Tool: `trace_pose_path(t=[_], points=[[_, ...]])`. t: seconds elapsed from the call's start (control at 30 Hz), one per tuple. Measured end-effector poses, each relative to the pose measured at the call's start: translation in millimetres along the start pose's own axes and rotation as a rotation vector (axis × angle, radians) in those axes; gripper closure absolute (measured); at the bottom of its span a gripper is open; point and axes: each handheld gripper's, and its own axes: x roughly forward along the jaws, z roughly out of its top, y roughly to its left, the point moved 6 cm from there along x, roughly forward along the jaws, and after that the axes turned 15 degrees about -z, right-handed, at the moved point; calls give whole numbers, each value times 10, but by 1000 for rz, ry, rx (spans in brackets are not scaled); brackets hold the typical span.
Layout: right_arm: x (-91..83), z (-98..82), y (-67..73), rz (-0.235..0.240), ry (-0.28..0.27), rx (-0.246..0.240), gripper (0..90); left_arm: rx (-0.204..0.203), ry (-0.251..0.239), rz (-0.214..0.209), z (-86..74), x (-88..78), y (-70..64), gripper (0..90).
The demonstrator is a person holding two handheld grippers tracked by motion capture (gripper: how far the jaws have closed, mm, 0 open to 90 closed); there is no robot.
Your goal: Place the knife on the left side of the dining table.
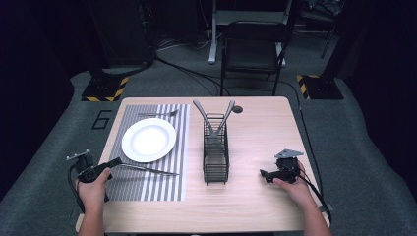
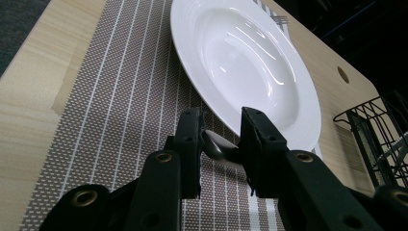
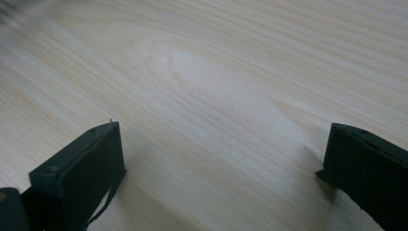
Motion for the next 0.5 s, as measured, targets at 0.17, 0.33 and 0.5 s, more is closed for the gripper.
trace_pose_path(t=[0.17, 0.33, 0.5], points=[[0, 0, 0, 0, 0, 0, 0, -3, 17, 11, 11, 44, 55, 694], [0, 0, 0, 0, 1, 0, 0, -14, 21, 19, -13, 66, 117, 689], [0, 0, 0, 0, 0, 0, 0, -30, 38, 26, -45, 71, 178, 686]])
